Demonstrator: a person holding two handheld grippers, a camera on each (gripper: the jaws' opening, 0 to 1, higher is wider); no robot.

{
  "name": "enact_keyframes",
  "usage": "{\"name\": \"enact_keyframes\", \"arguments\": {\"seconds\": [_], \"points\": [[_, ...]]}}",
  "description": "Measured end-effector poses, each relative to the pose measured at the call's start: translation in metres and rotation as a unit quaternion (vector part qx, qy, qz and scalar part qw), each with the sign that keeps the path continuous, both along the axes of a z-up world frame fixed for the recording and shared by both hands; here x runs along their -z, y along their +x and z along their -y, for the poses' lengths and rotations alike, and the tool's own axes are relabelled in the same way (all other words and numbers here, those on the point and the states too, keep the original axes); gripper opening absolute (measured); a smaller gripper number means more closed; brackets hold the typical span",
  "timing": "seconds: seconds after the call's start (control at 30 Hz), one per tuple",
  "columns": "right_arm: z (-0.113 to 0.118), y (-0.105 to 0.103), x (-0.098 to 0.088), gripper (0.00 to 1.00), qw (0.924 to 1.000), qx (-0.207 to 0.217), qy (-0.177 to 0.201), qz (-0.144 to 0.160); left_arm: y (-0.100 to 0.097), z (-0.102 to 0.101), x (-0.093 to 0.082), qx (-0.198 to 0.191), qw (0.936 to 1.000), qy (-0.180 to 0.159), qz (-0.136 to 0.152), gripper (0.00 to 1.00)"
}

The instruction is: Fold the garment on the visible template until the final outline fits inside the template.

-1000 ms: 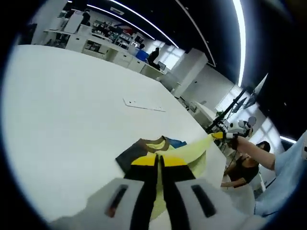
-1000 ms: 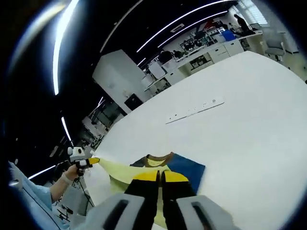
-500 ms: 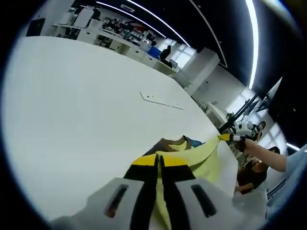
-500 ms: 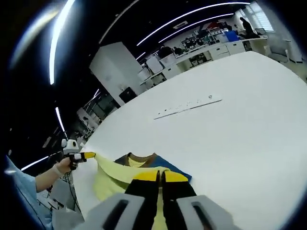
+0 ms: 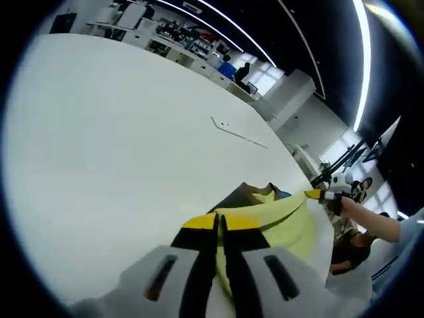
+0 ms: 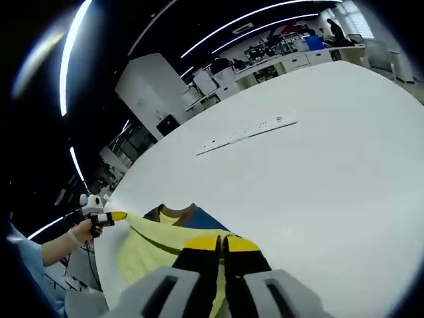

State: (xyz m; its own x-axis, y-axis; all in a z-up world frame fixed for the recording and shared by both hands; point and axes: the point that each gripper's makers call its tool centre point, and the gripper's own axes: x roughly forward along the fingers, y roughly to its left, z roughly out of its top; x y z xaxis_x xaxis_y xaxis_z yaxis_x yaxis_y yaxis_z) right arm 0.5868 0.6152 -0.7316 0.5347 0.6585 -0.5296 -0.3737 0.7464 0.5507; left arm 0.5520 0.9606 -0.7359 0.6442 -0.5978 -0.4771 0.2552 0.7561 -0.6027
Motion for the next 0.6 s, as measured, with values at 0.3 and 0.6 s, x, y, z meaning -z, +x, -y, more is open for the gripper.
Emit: {"name": "enact_keyframes", "arguments": {"seconds": [0.3,0.6], "points": [[0.000,-0.001,0.008,0.00,1.0000,0.002,0.000,-0.006,0.003,-0.005,0.010,-0.002,1.0000,0.000,-0.009,0.00],[0.000,-0.003,0.012,0.00,1.0000,-0.001,-0.002,-0.008,0.002,-0.003,0.013,0.013,0.9999,-0.004,-0.006,0.00]]}}
